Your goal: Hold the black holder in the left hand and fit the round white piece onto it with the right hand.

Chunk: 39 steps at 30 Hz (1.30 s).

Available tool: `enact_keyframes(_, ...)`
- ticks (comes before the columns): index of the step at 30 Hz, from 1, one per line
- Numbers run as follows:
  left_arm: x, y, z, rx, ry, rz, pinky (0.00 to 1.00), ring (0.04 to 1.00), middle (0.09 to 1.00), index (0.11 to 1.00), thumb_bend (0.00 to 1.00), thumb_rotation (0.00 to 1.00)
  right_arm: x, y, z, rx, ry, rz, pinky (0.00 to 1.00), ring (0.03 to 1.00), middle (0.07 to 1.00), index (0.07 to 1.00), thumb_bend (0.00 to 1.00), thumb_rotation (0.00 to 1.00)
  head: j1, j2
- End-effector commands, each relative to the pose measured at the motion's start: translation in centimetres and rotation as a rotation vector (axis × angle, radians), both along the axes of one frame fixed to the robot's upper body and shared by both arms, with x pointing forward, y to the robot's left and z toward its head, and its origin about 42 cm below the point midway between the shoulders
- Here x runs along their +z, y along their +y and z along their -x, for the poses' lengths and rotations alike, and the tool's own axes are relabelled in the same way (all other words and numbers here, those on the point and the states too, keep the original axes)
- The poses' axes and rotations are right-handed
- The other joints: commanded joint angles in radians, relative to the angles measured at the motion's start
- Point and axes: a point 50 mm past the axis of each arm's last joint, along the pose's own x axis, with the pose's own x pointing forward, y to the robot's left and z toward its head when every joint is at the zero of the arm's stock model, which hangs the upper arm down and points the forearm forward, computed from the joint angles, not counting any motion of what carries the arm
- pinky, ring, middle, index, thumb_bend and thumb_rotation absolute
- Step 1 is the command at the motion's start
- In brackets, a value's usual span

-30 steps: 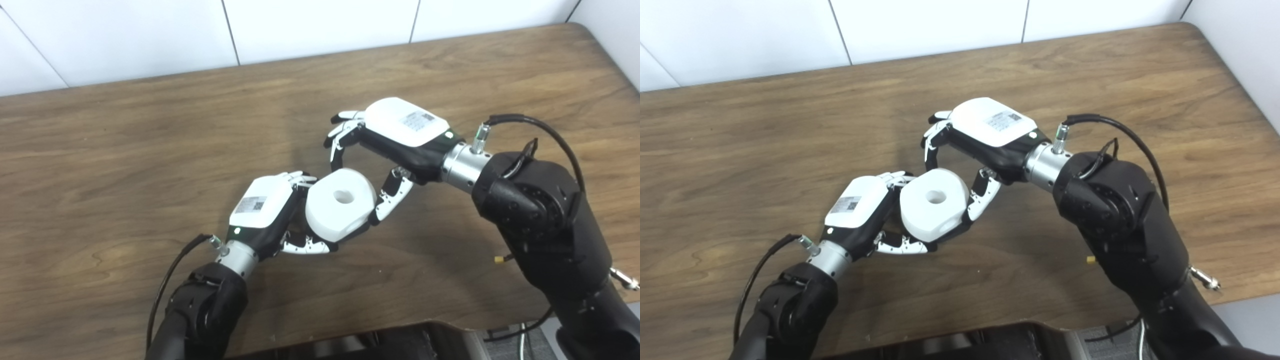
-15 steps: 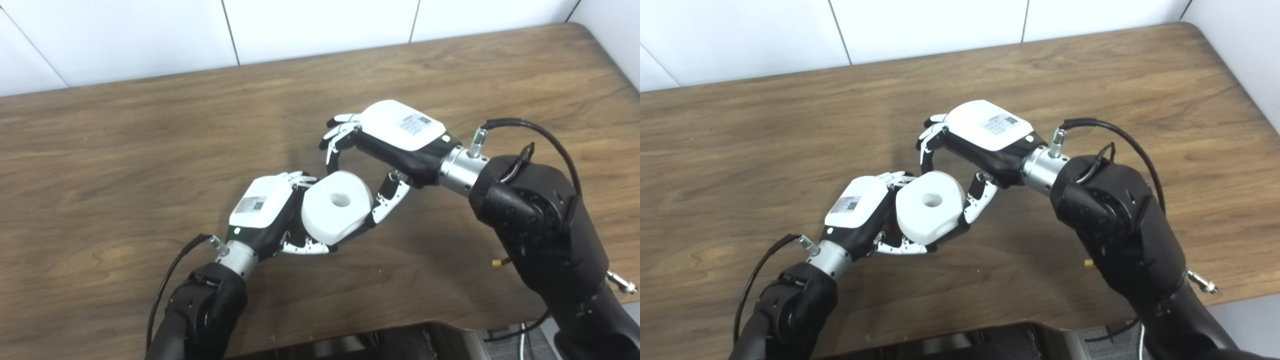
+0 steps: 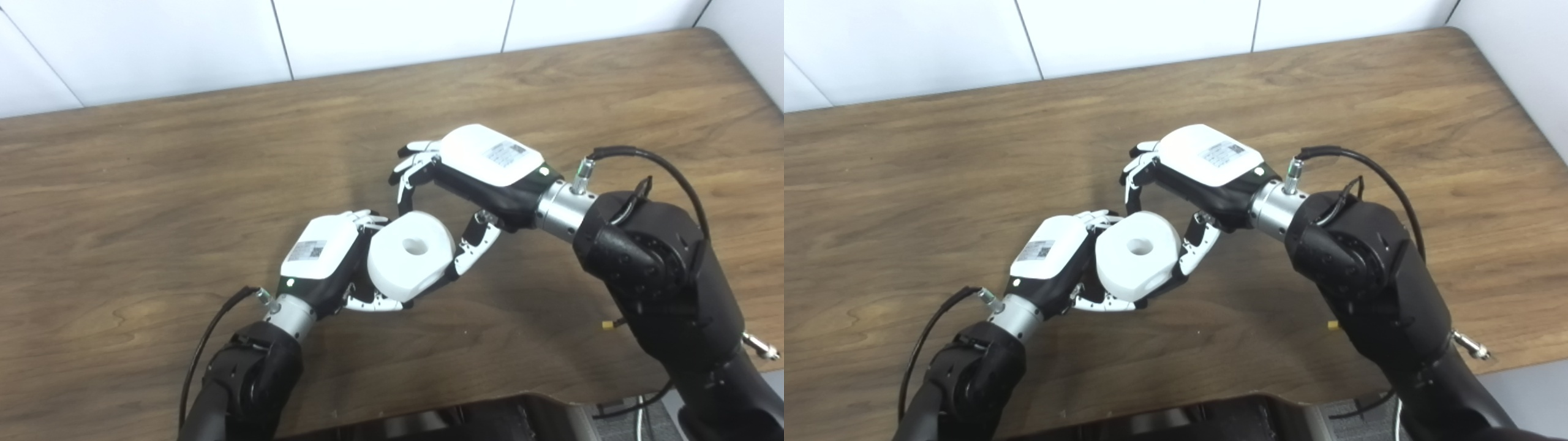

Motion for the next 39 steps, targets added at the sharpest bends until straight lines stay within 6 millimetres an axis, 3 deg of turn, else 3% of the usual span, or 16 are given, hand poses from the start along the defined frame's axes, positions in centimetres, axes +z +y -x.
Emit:
enact_keyframes(1,-1.2,0.3,0.5,-0.002,0.091,-0.026,0.87,0.885,0.806,0.486,0.52,0.05,1.6,-0.4,-0.2,0.009,-0.087,0.011,0.85,0.905,0.785,0.481,0.53,0.13,-0.001,0.001)
enact_keyframes(17,-1.2,0.4,0.5,-0.006,0.092,-0.032,0.87,0.883,0.805,0.486,0.52,0.05,2.2,-0.6,-0.7,-0.010,-0.093,0.015,0.90,0.930,0.794,0.481,0.53,0.14,-0.002,0.003)
enact_keyframes(27,-1.2,0.3,0.5,-0.004,0.092,-0.029,0.88,0.884,0.804,0.486,0.52,0.05,2.0,-0.1,-0.2,0.031,-0.115,0.019,0.85,0.908,0.786,0.481,0.53,0.13,-0.001,0.007)
enact_keyframes(39,-1.1,0.3,0.5,-0.006,0.086,-0.030,0.87,0.881,0.804,0.485,0.52,0.05,1.7,0.3,0.6,0.067,-0.106,0.056,0.88,0.903,0.790,0.481,0.53,0.13,0.001,0.007)
